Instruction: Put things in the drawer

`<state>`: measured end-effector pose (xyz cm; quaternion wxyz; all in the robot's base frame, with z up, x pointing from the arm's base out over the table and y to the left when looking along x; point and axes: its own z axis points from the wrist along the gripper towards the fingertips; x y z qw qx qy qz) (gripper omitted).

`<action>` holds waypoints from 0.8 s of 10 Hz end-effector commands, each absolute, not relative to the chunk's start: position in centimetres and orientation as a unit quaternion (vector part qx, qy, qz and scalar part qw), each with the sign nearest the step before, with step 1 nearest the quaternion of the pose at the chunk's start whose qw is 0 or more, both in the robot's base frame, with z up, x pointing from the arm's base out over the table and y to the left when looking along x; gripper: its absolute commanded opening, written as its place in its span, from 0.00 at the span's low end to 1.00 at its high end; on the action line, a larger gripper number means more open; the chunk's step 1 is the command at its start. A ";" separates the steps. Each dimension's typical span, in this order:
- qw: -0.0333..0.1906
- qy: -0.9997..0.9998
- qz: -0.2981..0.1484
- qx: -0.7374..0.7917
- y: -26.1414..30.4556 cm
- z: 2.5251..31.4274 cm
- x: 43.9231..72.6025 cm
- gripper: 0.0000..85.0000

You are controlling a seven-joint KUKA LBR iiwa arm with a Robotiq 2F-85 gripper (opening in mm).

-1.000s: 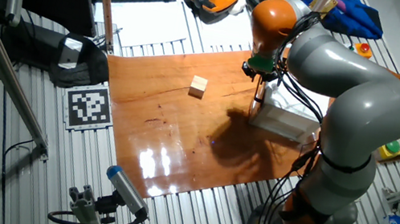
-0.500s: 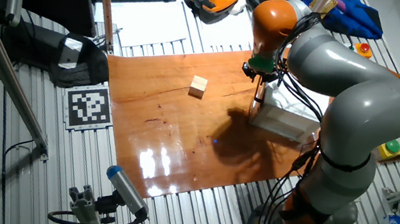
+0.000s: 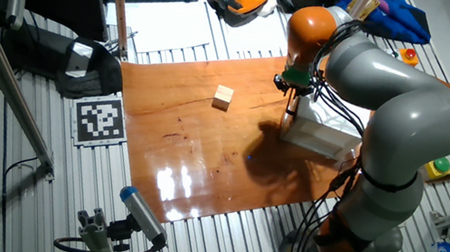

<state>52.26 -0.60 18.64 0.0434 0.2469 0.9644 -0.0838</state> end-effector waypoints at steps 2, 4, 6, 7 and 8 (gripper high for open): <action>0.045 0.965 -0.083 0.246 -0.7 18.3 52.2 0.40; 0.046 0.965 -0.081 0.246 -0.7 18.1 52.3 0.40; 0.046 0.965 -0.080 0.245 -0.7 18.0 52.3 0.20; 0.047 0.965 -0.080 0.244 -0.7 18.0 52.3 0.20; 0.048 0.965 -0.080 0.244 -0.7 18.0 52.3 0.20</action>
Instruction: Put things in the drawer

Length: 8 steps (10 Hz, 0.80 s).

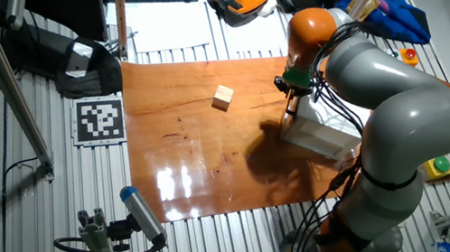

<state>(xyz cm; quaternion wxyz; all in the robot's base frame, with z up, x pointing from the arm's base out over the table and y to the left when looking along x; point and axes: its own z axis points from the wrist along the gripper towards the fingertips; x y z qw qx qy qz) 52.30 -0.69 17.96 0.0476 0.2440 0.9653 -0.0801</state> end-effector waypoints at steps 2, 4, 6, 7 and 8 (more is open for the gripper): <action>0.048 0.965 -0.079 0.244 -0.7 17.9 52.3 0.20; 0.047 0.967 -0.081 0.237 -0.7 17.8 52.3 0.20; 0.046 0.969 -0.078 0.230 -0.7 17.9 52.3 0.00; 0.043 0.970 -0.076 0.225 -0.7 17.8 52.3 0.00; 0.044 0.971 -0.074 0.225 -0.6 17.8 52.3 0.00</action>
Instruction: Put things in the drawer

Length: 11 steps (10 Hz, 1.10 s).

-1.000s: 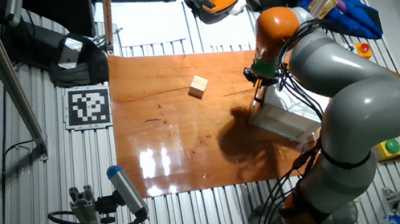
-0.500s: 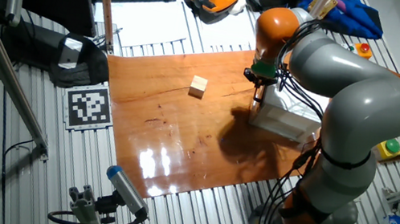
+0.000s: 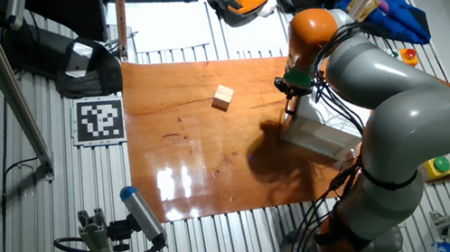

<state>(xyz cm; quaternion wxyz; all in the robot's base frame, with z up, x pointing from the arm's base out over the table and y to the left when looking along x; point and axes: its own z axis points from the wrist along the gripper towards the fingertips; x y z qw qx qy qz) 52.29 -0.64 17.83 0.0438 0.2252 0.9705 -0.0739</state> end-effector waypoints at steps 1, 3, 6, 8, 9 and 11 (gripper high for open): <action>0.046 0.970 -0.073 0.226 -0.6 17.8 52.3 0.00; 0.047 0.970 -0.071 0.229 -0.5 18.1 52.2 0.00; 0.046 0.969 -0.073 0.232 -0.1 18.3 52.2 0.00; 0.050 0.967 -0.074 0.237 0.3 18.0 52.3 0.00; 0.051 0.967 -0.076 0.238 0.5 17.9 52.3 0.00; 0.052 0.966 -0.075 0.241 0.7 17.9 52.3 0.00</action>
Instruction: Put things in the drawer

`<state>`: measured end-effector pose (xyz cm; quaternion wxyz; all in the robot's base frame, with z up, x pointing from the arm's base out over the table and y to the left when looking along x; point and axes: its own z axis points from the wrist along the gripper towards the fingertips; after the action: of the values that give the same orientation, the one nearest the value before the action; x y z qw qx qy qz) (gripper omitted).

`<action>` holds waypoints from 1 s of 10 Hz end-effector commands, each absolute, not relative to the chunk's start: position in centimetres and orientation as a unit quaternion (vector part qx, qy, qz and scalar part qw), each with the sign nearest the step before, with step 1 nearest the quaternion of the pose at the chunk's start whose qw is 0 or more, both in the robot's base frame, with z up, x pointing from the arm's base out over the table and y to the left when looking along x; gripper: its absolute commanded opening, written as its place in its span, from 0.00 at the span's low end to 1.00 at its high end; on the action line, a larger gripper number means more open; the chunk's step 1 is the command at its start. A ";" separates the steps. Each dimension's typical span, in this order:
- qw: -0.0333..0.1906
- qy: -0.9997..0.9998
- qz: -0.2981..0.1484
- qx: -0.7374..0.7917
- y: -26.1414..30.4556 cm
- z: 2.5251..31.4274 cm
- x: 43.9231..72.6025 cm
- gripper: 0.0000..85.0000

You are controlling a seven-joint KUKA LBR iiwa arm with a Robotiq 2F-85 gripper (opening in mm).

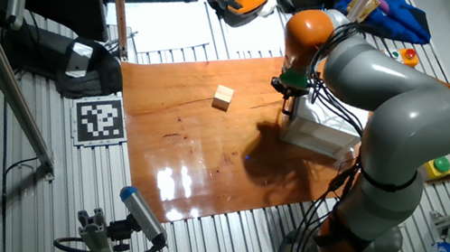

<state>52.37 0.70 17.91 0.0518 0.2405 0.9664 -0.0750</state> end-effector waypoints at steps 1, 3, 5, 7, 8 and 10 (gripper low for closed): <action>0.052 0.966 -0.075 0.241 0.8 17.9 52.4 0.00; 0.052 0.966 -0.076 0.242 1.1 17.9 52.4 0.00; 0.051 0.966 -0.078 0.242 1.4 18.0 52.5 0.00; 0.050 0.966 -0.077 0.242 1.7 18.0 52.6 0.00; 0.050 0.966 -0.078 0.242 1.8 18.0 52.6 0.00; 0.050 0.966 -0.079 0.242 2.1 18.0 52.6 0.00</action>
<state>52.66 2.09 17.96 0.0496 0.2424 0.9657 -0.0789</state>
